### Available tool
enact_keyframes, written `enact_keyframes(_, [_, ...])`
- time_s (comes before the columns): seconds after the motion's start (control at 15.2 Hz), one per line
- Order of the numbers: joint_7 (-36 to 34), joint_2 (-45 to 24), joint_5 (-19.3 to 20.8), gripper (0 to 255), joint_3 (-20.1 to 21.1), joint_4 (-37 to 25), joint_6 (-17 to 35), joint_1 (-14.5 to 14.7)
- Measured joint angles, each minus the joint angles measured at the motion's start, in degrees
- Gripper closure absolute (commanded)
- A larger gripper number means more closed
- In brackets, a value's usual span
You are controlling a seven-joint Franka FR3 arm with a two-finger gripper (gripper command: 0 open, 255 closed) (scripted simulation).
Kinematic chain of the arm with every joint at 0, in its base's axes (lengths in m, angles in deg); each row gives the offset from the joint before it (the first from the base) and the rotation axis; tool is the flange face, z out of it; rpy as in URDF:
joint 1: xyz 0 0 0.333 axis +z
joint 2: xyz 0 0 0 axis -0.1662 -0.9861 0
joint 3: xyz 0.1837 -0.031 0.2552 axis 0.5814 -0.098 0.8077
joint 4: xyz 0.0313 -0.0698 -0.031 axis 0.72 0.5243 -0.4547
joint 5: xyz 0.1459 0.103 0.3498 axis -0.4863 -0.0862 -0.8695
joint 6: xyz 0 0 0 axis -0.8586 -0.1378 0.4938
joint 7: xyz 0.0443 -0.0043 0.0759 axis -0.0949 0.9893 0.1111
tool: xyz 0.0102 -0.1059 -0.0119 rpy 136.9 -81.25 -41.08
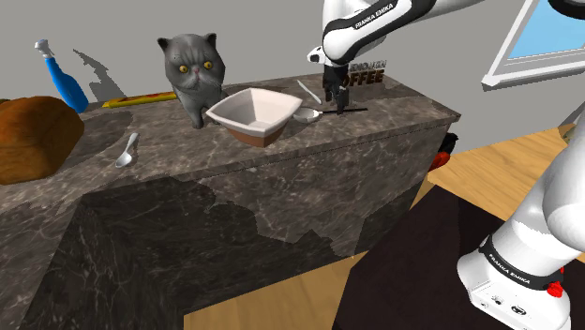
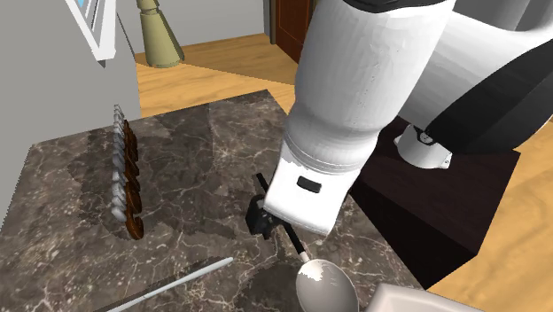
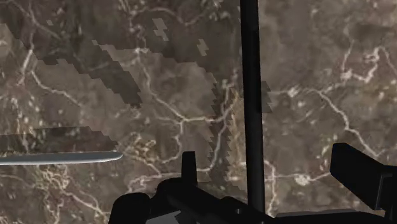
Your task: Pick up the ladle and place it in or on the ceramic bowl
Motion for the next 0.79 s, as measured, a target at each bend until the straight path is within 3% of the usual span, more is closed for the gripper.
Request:
enact_keyframes(0.73, [0.2, -1.7, -0.1, 0, -0.1, 1.3, 3.1, -0.3])
enact_keyframes(0.79, [0.2, -1.7, -0.1, 255, -0.1, 1.3, 3.1, -0.3])
